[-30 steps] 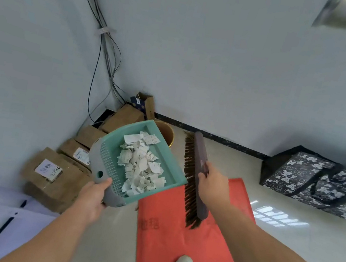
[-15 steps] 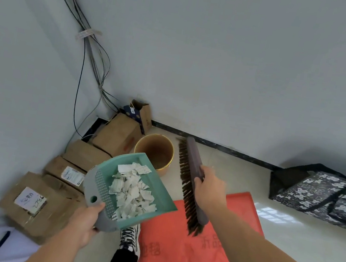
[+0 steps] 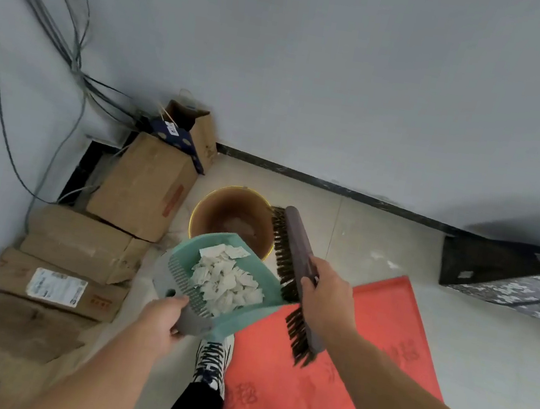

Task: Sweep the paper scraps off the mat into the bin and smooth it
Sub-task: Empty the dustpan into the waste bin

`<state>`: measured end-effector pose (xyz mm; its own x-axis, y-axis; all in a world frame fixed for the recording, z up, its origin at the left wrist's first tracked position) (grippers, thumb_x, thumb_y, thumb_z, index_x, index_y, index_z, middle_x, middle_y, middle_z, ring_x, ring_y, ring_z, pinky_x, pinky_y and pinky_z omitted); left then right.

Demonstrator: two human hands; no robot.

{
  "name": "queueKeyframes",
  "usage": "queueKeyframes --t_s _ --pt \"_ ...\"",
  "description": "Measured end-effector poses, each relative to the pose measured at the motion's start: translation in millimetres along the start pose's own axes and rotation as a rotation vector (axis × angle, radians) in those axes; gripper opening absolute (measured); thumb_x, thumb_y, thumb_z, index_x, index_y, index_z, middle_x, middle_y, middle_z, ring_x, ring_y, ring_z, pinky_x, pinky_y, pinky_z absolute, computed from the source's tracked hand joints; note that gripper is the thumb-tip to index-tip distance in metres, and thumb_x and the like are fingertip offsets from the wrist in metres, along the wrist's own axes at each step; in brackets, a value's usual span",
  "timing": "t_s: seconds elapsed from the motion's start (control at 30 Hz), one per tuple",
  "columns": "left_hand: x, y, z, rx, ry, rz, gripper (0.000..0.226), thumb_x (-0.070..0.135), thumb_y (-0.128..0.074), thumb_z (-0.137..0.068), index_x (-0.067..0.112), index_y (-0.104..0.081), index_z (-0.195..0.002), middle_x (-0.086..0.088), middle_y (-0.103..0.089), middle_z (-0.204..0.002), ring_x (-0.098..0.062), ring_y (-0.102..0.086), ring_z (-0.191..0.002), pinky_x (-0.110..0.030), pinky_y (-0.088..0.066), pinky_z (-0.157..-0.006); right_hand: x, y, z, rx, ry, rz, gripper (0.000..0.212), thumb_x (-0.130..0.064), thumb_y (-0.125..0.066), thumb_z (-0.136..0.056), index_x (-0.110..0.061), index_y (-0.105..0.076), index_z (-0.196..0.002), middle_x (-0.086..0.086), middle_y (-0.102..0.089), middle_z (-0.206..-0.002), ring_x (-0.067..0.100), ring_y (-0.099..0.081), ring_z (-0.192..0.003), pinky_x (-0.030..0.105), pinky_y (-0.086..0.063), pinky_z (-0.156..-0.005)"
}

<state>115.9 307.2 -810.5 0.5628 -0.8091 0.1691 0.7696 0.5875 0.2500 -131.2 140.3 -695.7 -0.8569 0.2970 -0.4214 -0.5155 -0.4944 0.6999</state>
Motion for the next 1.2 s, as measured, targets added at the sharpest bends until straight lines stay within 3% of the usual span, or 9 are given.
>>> queueKeyframes --t_s 0.13,0.27,0.5,0.7,0.93,1.2 --pt "26.8 -23.1 -31.4 -0.020 0.049 0.027 0.037 0.011 -0.061 -0.094 0.001 -0.049 -0.127 -0.022 -0.056 -0.118 -0.036 -0.054 -0.104 -0.048 -0.050 -0.085 -7.8 -16.5 -36.7 -0.011 -0.033 0.014 0.037 -0.017 -0.049 -0.096 -0.023 -0.051 -0.133 0.002 -0.061 -0.099 0.021 -0.054 -0.086 0.033 -0.049 -0.078" --pt "55.2 -44.8 -43.7 -0.074 0.091 0.154 0.039 0.007 -0.059 -0.094 0.003 -0.050 -0.132 -0.021 -0.058 -0.130 -0.032 -0.056 -0.100 -0.044 -0.050 -0.076 -18.9 -18.5 -57.4 -0.006 -0.039 0.011 0.035 -0.018 -0.050 -0.097 -0.025 -0.052 -0.132 -0.002 -0.055 -0.092 0.019 -0.052 -0.083 0.029 -0.042 -0.073" --pt "106.7 -77.3 -30.2 -0.085 0.072 0.239 0.043 0.007 -0.061 -0.093 0.003 -0.049 -0.134 -0.019 -0.057 -0.121 -0.030 -0.055 -0.118 -0.035 -0.050 -0.078 -37.0 0.0 -75.8 0.028 -0.059 -0.008 0.032 -0.018 -0.050 -0.098 -0.022 -0.054 -0.129 -0.003 -0.052 -0.089 0.013 -0.047 -0.072 0.025 -0.037 -0.063" --pt "116.6 -77.8 -31.5 -0.060 0.067 0.247 0.046 0.009 -0.060 -0.095 0.005 -0.046 -0.138 -0.017 -0.056 -0.131 -0.027 -0.056 -0.107 -0.033 -0.051 -0.078 -42.1 7.9 -83.6 0.042 -0.087 -0.026 0.030 -0.018 -0.050 -0.098 -0.021 -0.054 -0.128 0.000 -0.058 -0.094 0.018 -0.047 -0.079 0.026 -0.036 -0.070" --pt "123.3 -68.6 -31.9 -0.016 -0.015 0.164 0.033 0.007 -0.060 -0.094 0.007 -0.050 -0.125 -0.015 -0.061 -0.111 -0.028 -0.062 -0.098 -0.042 -0.057 -0.081 -51.1 -1.2 -88.2 0.029 -0.090 -0.030 0.031 -0.018 -0.051 -0.097 -0.020 -0.054 -0.128 0.004 -0.064 -0.102 0.019 -0.051 -0.084 0.029 -0.042 -0.074" --pt "115.3 -59.9 -31.6 -0.015 -0.005 0.168 0.033 0.007 -0.059 -0.094 0.008 -0.050 -0.126 -0.016 -0.063 -0.111 -0.028 -0.063 -0.097 -0.039 -0.057 -0.074 -62.7 -5.4 -84.8 0.024 -0.076 -0.040 0.035 -0.019 -0.051 -0.098 -0.021 -0.051 -0.132 -0.002 -0.055 -0.094 0.017 -0.052 -0.083 0.027 -0.042 -0.071"
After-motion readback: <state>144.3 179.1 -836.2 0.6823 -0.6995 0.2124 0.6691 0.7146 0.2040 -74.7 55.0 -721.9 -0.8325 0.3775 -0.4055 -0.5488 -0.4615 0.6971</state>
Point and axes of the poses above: each hand's wrist, its own z-axis away from the middle knuckle, its own y-axis out of the back of the hand, x = y × z, the point moved 8 cm from there along -z, towards the middle knuckle
